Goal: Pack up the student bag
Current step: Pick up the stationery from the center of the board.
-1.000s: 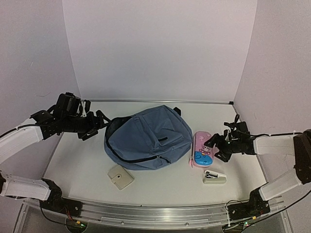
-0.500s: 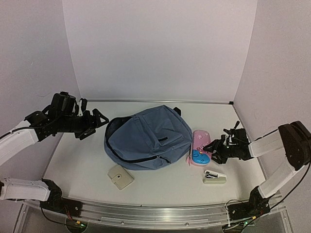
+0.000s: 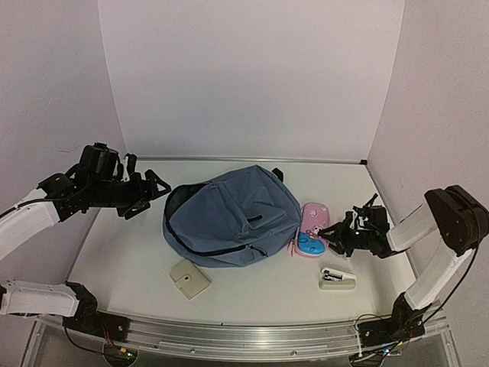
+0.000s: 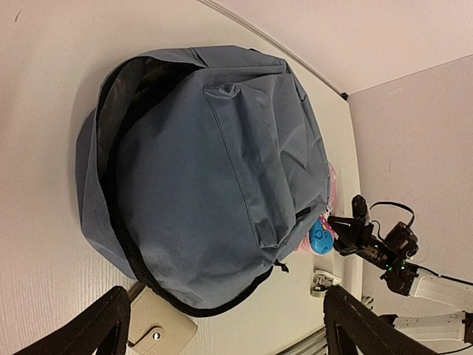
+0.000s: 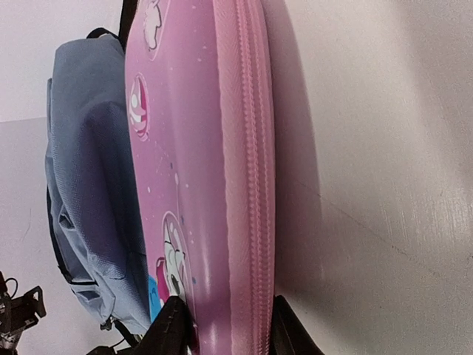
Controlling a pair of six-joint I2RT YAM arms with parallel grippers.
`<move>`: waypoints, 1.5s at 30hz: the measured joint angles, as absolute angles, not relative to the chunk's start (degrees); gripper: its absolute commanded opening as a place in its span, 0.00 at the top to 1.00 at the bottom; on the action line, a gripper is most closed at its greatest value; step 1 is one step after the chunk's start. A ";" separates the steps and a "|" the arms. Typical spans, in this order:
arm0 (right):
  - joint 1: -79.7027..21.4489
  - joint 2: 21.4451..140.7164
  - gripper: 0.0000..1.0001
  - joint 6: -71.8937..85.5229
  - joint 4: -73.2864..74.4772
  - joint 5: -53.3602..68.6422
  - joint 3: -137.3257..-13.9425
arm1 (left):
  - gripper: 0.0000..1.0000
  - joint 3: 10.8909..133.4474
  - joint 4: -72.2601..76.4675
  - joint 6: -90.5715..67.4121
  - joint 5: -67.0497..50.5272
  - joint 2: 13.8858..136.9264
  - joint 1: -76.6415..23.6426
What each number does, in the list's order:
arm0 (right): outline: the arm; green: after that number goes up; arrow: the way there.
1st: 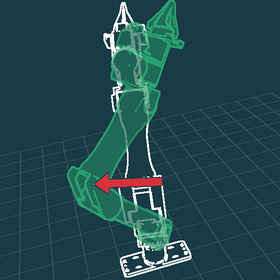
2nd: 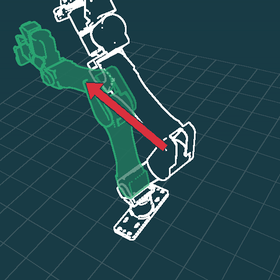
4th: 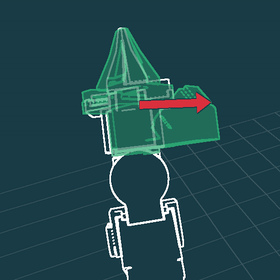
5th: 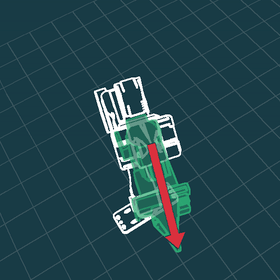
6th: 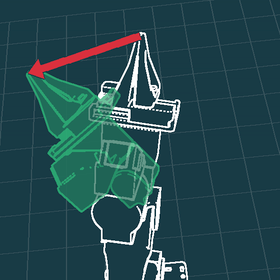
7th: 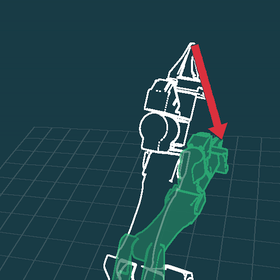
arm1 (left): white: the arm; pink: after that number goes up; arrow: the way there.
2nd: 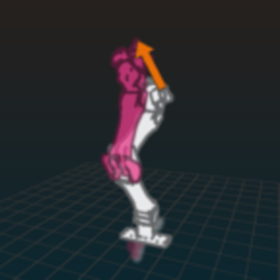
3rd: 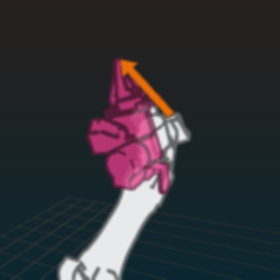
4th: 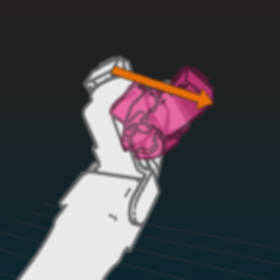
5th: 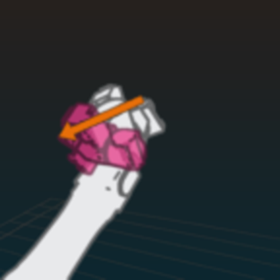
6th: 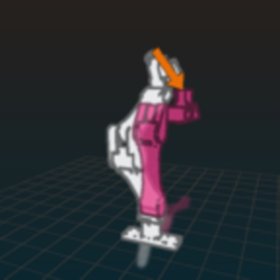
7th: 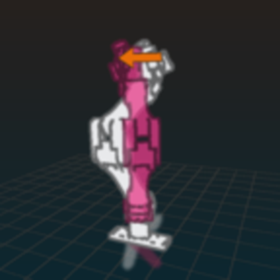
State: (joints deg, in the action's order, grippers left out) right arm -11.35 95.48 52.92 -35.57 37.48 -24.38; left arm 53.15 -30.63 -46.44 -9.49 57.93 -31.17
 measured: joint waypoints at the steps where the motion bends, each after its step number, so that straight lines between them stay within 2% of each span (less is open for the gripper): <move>1: -11.35 94.70 1.00 53.23 -35.42 37.04 -24.07 | 0.09 53.15 -30.63 -46.43 -9.50 57.93 -31.16; 6: -11.31 85.05 1.00 54.68 -32.02 33.23 -22.50 | 0.09 53.18 -30.61 -46.03 -10.52 57.93 -31.18; 11: -11.27 69.72 1.00 52.70 -22.65 27.76 -23.50 | 0.09 53.28 -30.52 -44.54 -12.48 57.89 -31.18; 15: -11.25 60.52 1.00 46.72 -11.79 24.81 -28.42 | 0.09 53.88 -30.49 -42.86 -14.39 57.89 -31.16; 19: -11.27 55.83 1.00 38.83 -2.74 27.03 -35.92 | 0.08 55.36 -30.00 -39.89 -18.05 58.06 -31.18; 25: -14.43 58.13 1.00 31.05 5.18 34.51 -43.62 | 0.00 59.11 -29.13 -34.76 -28.21 61.27 -31.18; 32: -29.84 67.85 1.00 27.16 9.65 39.07 -48.96 | 0.00 61.12 -29.03 -31.66 -39.00 65.78 -33.78; 38: -41.24 77.93 1.00 24.39 10.63 42.45 -56.20 | 0.00 61.93 -29.85 -30.28 -42.45 69.24 -38.17; 45: -49.59 86.59 1.00 22.00 10.37 47.19 -64.41 | 0.01 61.93 -30.63 -29.80 -43.86 71.81 -39.59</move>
State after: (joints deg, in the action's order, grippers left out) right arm -49.59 86.59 22.00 10.37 47.19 -64.41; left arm 61.93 -30.63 -29.80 -43.86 71.81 -39.59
